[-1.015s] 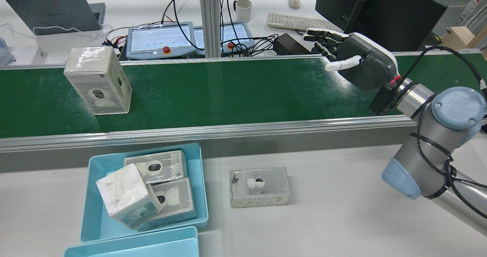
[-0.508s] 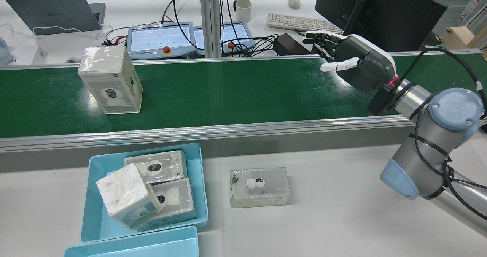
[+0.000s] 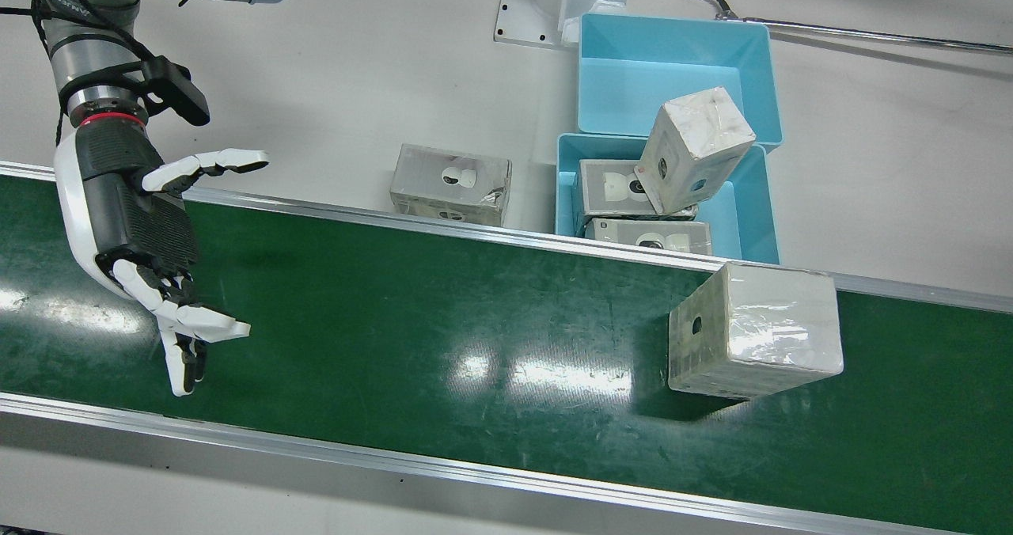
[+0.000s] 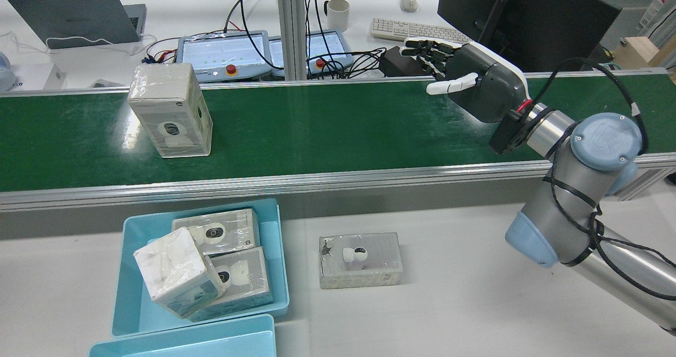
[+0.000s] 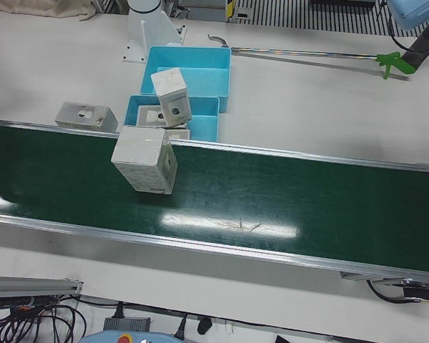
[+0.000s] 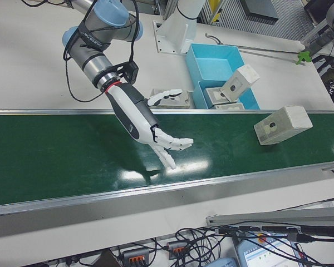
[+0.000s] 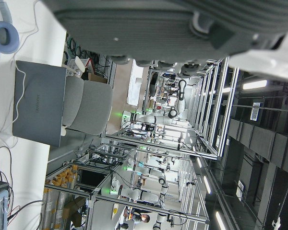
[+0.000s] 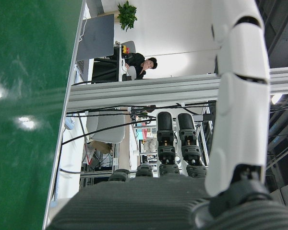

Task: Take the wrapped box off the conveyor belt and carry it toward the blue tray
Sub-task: 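Move the right hand along the belt toward the oncoming wrapped box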

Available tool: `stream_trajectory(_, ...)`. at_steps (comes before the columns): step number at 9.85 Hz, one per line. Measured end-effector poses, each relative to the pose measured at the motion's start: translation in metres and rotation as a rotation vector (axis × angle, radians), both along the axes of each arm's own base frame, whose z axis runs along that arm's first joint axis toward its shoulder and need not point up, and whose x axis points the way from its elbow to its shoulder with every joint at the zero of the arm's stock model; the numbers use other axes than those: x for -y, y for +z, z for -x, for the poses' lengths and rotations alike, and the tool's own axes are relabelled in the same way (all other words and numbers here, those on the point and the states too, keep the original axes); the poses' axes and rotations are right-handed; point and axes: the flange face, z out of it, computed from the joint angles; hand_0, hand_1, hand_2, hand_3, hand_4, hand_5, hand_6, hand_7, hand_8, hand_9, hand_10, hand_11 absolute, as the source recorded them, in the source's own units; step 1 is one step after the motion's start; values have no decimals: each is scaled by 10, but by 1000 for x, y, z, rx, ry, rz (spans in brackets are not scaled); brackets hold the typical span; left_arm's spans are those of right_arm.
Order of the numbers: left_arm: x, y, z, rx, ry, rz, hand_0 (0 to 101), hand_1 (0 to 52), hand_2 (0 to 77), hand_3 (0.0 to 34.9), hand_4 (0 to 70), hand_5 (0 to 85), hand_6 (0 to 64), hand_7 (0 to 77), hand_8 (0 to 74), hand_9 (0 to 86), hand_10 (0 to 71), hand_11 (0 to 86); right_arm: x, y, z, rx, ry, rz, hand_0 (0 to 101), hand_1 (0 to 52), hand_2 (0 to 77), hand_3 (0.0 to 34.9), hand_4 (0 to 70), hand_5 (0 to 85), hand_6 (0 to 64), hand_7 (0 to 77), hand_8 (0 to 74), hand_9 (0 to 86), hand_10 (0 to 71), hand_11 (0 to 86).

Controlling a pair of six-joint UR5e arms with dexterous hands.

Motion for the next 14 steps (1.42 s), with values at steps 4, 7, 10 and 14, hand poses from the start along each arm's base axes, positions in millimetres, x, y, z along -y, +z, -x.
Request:
stream_trajectory(4,0,0,0,0,0,0,0,0,11,0,0,5,0,5,5,0,5,0,2,-14,27,13,-17,-6,481,153,164,14,207,202,93,267,0,44,5,16)
stream_trajectory(7,0,0,0,0,0,0,0,0,5,0,0,11,0,5,5,0,0,5,1,-10,34,2,-24,0,481,147,164,19,191,202,93,267,11,38,5,16)
stream_trajectory(10,0,0,0,0,0,0,0,0,11,0,0,5,0,5,5,0,5,0,-2,-6,41,-9,-33,4,481,147,164,19,191,202,93,267,11,38,5,16)
stream_trajectory(14,0,0,0,0,0,0,0,0,5,0,0,5,0,5,5,0,0,0,-2,-3,43,-12,-33,10,486,153,147,18,164,202,93,251,11,38,5,16)
